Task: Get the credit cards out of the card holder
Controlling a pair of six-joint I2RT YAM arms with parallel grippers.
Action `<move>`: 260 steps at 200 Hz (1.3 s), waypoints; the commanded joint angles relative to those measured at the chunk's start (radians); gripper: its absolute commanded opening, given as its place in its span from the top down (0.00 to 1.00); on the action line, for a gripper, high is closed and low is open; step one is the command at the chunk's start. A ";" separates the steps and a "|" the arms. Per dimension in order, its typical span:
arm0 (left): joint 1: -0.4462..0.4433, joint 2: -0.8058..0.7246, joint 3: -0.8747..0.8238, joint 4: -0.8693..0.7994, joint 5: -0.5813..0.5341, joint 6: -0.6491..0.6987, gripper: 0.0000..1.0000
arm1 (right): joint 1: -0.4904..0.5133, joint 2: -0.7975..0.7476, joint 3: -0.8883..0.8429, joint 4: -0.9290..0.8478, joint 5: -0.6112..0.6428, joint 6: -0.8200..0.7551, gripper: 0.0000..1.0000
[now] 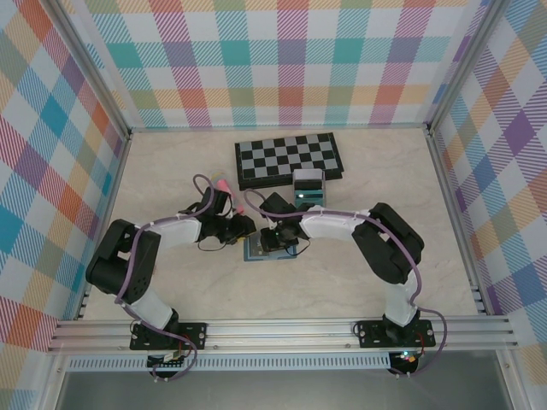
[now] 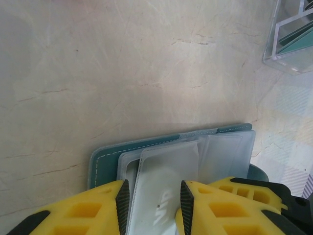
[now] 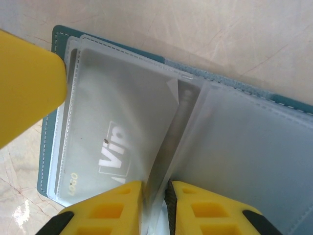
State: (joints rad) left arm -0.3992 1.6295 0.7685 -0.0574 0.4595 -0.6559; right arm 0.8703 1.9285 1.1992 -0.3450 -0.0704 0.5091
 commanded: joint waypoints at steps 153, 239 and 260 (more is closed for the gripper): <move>-0.016 0.063 0.034 -0.005 0.126 0.096 0.81 | -0.024 0.020 -0.068 0.013 -0.063 -0.021 0.78; -0.016 -0.017 0.068 -0.204 0.007 0.208 0.93 | -0.031 -0.291 -0.154 0.024 0.065 -0.002 0.49; -0.016 -0.057 0.082 -0.295 -0.040 0.238 0.93 | -0.031 -0.372 -0.175 -0.002 0.165 0.011 0.42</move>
State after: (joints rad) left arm -0.4049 1.6257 0.8276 -0.1829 0.5049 -0.4858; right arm 0.8410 1.6485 1.0462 -0.3149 -0.0364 0.5079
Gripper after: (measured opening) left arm 0.067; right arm 0.554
